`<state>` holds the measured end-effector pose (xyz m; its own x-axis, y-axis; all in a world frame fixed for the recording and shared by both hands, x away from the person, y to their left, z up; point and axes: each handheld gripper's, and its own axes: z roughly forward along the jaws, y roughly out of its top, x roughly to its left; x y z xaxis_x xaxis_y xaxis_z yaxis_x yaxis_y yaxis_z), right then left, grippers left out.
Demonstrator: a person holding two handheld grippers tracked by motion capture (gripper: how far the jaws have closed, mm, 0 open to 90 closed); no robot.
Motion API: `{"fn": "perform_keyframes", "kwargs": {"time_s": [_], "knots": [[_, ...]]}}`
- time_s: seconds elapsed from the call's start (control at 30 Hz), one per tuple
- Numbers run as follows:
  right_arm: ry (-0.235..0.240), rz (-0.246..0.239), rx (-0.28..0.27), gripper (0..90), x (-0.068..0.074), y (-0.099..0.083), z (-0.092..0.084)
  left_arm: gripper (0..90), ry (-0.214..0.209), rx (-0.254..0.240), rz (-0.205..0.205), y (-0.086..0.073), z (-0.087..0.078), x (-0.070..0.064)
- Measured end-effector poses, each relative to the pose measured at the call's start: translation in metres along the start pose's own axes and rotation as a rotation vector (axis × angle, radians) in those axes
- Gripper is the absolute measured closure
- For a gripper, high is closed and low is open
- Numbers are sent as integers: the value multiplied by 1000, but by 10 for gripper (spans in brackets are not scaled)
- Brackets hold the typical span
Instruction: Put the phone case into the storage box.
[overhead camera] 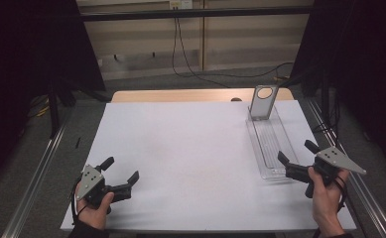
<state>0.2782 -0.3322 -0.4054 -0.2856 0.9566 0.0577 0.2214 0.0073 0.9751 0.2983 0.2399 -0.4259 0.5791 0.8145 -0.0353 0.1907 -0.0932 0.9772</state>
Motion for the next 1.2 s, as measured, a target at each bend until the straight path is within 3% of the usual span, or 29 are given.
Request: {"fn": "perform_keyframes", "kwargs": {"time_s": [0.47,0.97,1.07,1.2], "knots": [[-19,23,7,0,2,-20,-17,20,28,15,1,-2,-5,-1],[-43,15,5,0,4,-33,-32,20,22,21,-2,-3,-6,0],[-43,14,12,0,4,-37,-33,20,22,14,-22,-4,-6,0],[-55,21,22,0,5,-41,-36,20,24,20,-8,-4,-7,1]]}}
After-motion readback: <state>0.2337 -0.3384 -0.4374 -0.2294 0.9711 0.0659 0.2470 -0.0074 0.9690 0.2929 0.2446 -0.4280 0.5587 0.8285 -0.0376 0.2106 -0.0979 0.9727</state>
